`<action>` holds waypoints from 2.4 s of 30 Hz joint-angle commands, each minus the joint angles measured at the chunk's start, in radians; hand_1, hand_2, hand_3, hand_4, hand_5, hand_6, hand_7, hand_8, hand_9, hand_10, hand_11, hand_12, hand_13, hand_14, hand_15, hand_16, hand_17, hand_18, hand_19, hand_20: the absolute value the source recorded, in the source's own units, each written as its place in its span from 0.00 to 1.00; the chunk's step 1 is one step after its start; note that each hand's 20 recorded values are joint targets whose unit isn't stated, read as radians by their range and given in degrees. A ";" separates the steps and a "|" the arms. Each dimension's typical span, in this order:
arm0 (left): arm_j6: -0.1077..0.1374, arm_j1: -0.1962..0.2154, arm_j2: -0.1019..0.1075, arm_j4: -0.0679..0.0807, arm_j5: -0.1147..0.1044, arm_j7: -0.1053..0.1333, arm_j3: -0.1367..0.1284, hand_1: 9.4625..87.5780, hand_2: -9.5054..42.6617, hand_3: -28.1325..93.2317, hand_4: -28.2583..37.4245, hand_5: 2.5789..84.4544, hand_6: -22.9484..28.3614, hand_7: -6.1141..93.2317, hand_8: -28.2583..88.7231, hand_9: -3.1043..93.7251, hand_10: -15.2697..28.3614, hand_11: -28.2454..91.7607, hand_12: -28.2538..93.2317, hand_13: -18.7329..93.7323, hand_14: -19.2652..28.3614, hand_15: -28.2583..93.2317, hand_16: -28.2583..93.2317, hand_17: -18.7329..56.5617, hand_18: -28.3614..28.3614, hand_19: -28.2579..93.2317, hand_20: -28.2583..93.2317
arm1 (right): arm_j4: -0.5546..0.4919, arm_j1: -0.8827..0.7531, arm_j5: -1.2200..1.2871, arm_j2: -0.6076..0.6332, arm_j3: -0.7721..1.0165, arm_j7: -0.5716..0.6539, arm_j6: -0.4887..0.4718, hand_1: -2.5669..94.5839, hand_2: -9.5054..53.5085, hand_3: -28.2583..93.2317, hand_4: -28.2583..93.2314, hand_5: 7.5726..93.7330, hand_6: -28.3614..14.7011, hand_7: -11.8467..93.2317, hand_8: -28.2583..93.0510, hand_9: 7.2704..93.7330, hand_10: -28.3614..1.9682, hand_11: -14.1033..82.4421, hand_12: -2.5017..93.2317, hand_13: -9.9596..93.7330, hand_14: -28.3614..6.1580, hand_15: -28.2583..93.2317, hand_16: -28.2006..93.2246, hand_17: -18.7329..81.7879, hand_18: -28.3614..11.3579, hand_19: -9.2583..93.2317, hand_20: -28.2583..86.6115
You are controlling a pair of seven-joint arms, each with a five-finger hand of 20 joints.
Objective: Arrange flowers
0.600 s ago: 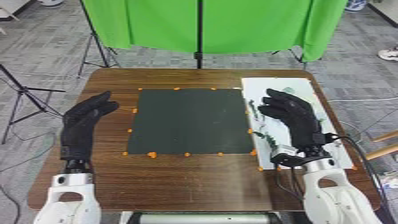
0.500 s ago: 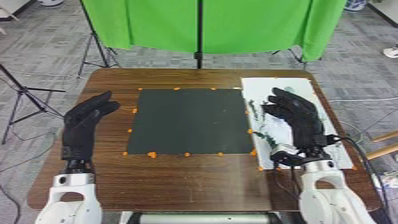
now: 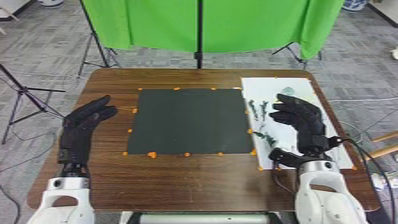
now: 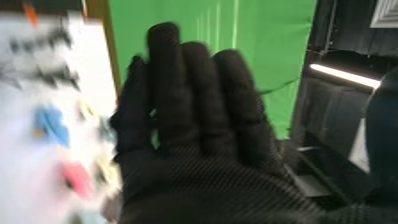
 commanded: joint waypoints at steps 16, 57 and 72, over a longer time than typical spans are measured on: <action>-0.010 0.035 0.023 -0.022 0.004 -0.056 -0.024 0.24 0.06 0.78 0.19 0.61 0.53 0.19 0.19 0.57 0.70 0.40 0.33 0.55 0.81 0.41 0.23 0.38 0.74 0.35 0.40 | -0.115 -0.050 -1.113 0.202 -0.037 0.685 -0.282 0.39 0.00 0.76 0.00 0.72 0.52 0.30 0.18 0.74 0.40 0.46 0.34 0.76 0.47 0.79 0.49 0.57 0.14 0.94 0.77; -0.041 0.036 0.057 -0.031 -0.009 -0.095 -0.026 0.24 0.06 0.78 0.19 0.60 0.53 0.18 0.19 0.56 0.70 0.40 0.33 0.54 0.81 0.41 0.24 0.37 0.75 0.35 0.40 | -0.004 0.059 -1.082 0.305 -0.269 0.771 -0.545 0.46 0.00 0.75 0.00 0.82 0.58 0.39 0.20 0.89 0.46 0.52 0.36 0.95 0.72 0.71 0.54 0.79 0.35 1.00 0.70; -0.043 0.046 0.055 -0.040 -0.030 -0.098 -0.029 0.24 0.07 0.78 0.19 0.60 0.54 0.17 0.19 0.55 0.70 0.40 0.33 0.54 0.82 0.41 0.24 0.37 0.75 0.35 0.40 | -0.069 0.054 -0.901 0.319 -0.135 0.766 -0.434 0.92 0.00 0.00 0.65 0.86 0.61 0.46 0.43 0.93 0.52 0.58 0.44 0.99 0.81 0.74 0.55 0.85 0.33 1.00 0.78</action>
